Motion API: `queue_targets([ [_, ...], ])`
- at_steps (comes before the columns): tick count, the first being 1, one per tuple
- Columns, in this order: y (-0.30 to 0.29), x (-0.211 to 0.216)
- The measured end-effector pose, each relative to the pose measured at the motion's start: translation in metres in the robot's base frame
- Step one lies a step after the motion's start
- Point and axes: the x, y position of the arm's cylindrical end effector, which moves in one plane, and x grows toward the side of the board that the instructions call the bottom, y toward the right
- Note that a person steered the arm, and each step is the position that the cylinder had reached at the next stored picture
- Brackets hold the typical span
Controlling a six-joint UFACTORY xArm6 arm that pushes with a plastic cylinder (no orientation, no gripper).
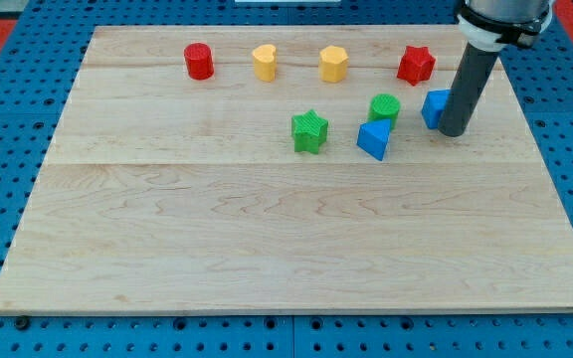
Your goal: Push the green circle towards the bottom of the blue cube
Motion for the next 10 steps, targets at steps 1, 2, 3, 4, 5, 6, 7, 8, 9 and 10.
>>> queue_targets([
  [1, 0.004, 0.002],
  [2, -0.067, 0.006],
  [3, -0.132, 0.012],
  [4, -0.144, -0.022],
  [5, -0.137, -0.059],
  [6, -0.074, -0.054],
  [7, -0.045, -0.029],
  [8, -0.036, -0.012],
  [9, -0.076, -0.035],
  [10, -0.05, 0.013],
])
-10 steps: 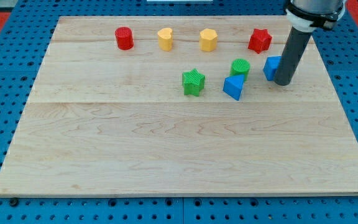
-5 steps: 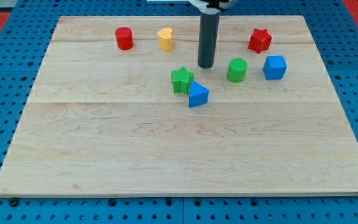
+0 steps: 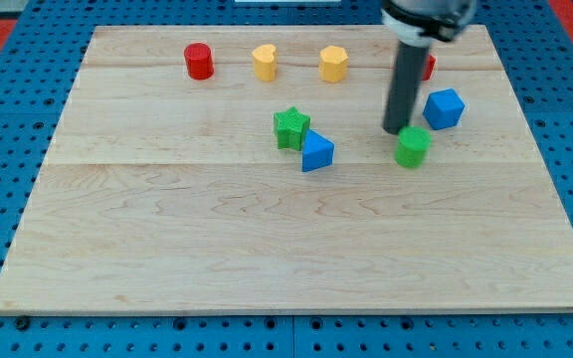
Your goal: Push the green circle towards the bottom of the blue cube
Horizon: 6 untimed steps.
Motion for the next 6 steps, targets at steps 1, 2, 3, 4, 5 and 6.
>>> queue_targets([
  [1, -0.005, 0.001],
  [2, -0.056, 0.02],
  [3, -0.032, 0.046],
  [4, 0.013, 0.049],
  [5, 0.019, 0.053],
  [6, 0.021, 0.059],
])
